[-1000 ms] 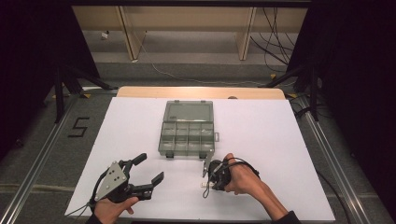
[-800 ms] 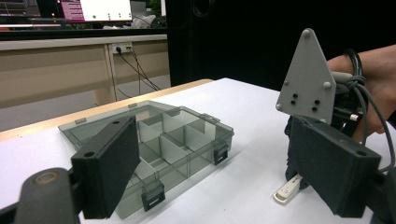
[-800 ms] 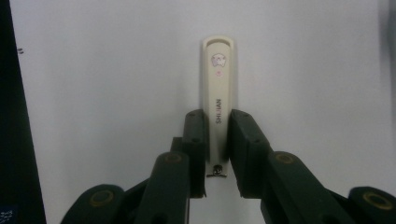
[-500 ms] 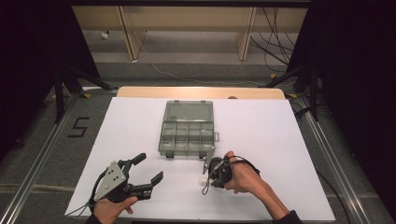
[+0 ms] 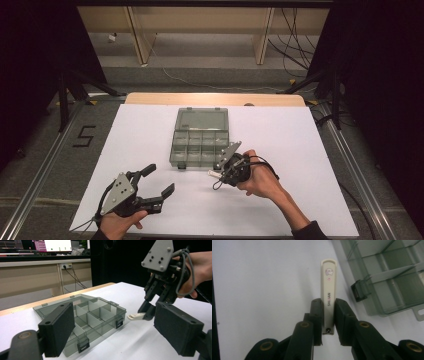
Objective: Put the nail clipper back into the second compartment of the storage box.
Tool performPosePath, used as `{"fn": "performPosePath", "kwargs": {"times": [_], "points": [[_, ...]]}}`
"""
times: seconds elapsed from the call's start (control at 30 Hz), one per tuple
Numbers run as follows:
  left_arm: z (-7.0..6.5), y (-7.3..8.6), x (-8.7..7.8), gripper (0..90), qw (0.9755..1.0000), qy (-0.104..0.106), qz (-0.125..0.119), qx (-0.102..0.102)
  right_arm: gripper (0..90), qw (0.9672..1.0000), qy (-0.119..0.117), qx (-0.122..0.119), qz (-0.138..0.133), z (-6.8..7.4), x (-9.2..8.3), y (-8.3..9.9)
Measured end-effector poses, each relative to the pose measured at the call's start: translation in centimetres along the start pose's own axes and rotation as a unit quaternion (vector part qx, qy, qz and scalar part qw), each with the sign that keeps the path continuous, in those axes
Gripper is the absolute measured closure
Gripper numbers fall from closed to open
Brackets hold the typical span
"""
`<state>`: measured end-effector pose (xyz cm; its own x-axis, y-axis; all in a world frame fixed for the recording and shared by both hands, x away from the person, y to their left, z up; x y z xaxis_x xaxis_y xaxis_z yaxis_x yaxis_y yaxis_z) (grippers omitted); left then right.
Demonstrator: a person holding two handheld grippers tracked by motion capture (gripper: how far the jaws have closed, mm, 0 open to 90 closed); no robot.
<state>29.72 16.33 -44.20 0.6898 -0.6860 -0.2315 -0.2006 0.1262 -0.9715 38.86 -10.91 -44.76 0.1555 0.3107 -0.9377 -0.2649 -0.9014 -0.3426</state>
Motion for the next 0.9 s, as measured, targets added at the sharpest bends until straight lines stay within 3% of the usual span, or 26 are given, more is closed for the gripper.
{"fn": "performPosePath", "kwargs": {"times": [0.2, 0.23, 0.57, 0.9], "points": [[0.0, 0.0, -0.1, 16.4, 1.0000, 0.000, -0.001, 0.000, 77.6, 0.9991, 0.013, 0.019, -0.036, -1.0, -0.4, -0.7], [0.0, 0.0, 0.0, 16.4, 1.0000, 0.000, -0.001, -0.001, 77.5, 0.9985, 0.024, 0.023, -0.043, -1.2, -0.3, -0.9], [0.0, 0.0, 0.0, 16.4, 1.0000, 0.000, -0.001, -0.001, 77.5, 0.9936, 0.029, 0.067, -0.086, -2.7, -0.5, -2.3], [0.1, 0.0, 0.0, 16.2, 1.0000, -0.001, 0.000, -0.001, 77.5, 0.9885, 0.038, 0.097, -0.110, -4.3, -0.6, -4.1]]}}
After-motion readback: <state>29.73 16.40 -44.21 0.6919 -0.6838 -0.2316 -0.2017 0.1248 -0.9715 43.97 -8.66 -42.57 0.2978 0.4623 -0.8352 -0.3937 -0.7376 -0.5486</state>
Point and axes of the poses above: each handheld gripper's, and its own axes: x roughly forward along the jaws, y roughly out of its underside, z roughly to its left, the point moved 3 cm from there along x, roughly forward along the jaws, and after that the axes turned 8 degrees about z, right-handed, at the moved point
